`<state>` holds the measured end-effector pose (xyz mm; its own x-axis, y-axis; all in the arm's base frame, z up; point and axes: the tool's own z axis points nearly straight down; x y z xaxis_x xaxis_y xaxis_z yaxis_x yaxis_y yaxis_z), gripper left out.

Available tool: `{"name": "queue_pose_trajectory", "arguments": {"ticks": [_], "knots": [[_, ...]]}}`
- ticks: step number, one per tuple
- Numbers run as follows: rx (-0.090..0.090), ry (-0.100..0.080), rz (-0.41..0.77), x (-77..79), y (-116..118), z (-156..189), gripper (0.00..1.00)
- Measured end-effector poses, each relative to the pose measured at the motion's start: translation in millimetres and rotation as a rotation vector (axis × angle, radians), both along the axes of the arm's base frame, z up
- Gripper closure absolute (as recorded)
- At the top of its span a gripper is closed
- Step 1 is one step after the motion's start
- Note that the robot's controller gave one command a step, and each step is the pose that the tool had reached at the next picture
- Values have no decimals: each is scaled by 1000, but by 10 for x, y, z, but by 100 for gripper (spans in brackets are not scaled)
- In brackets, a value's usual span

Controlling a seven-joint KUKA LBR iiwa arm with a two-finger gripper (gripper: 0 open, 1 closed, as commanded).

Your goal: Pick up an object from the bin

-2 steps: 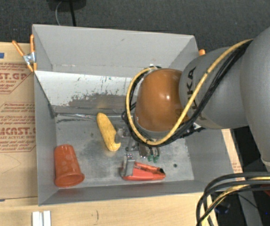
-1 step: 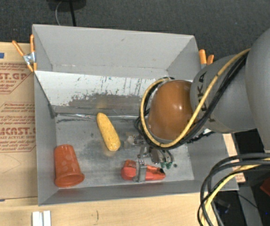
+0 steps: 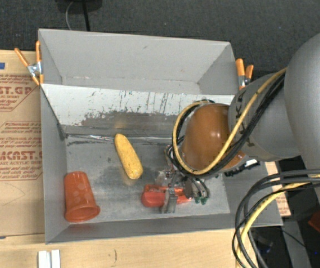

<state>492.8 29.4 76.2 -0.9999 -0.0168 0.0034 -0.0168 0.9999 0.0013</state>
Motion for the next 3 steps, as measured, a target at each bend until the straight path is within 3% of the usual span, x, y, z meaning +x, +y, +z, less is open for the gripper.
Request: {"name": "queue_pose_trajectory", "arguments": {"ticks": [1, 2, 3], "knots": [[0, 0, 0, 0, 0, 0, 100], [1, 1, -63, 10, -7, 972, 100], [1, 1, -63, 10, -7, 972, 100]]}}
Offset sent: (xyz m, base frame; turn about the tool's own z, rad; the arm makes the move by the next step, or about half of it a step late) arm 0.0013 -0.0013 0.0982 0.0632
